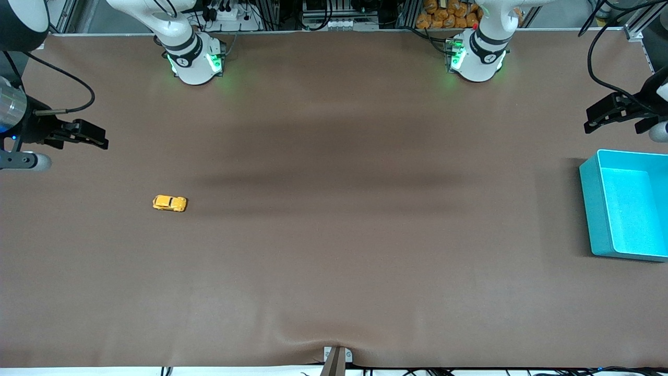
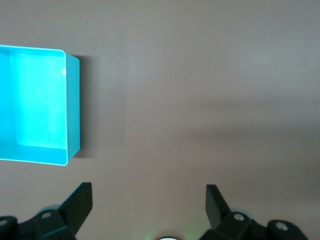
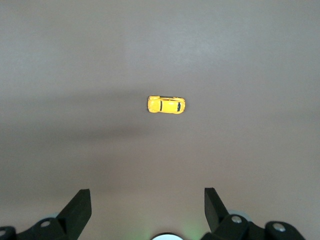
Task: Wind and store yellow beetle car
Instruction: 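Move the right gripper over the yellow beetle car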
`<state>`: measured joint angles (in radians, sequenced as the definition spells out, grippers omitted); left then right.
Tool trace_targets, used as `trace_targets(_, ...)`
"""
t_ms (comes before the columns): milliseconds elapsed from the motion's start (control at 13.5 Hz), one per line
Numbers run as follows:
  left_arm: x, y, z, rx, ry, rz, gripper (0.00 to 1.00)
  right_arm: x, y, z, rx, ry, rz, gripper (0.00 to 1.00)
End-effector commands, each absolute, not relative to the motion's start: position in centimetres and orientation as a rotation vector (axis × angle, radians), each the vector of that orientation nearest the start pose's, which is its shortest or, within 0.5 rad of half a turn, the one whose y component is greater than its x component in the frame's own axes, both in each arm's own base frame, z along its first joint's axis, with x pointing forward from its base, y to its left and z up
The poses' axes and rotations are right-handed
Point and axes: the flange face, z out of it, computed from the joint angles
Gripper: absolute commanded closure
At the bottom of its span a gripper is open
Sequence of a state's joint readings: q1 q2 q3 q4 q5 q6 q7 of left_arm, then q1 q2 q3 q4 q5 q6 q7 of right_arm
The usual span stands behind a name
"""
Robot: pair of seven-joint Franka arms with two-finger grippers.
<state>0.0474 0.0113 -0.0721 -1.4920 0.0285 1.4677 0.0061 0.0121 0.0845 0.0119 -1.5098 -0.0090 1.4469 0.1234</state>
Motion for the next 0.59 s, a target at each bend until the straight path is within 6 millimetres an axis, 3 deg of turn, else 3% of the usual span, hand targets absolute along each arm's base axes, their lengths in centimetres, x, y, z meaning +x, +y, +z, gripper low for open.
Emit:
trace_targets(0,54.8,-0.6,65.2,-3.099,0.056,0.04,0.0,57.4,0.9,58.4,-3.117,0.478,0.269,0.0)
trace_targets(297,54.8,-0.4,65.3,-3.098,0.051,0.036,0.0,58.9,1.2,55.6,-3.031,0.905,0.313,0.0)
trace_targets(445,54.8,-0.4,65.2,-3.096,0.053,0.038,0.0,59.2,1.5,54.9,-3.028,0.928,0.322,0.0)
trace_targets(519,54.8,-0.4,65.2,-3.096,0.05,0.038,0.0,59.4,1.0,54.5,-2.998,1.033,0.326,0.0)
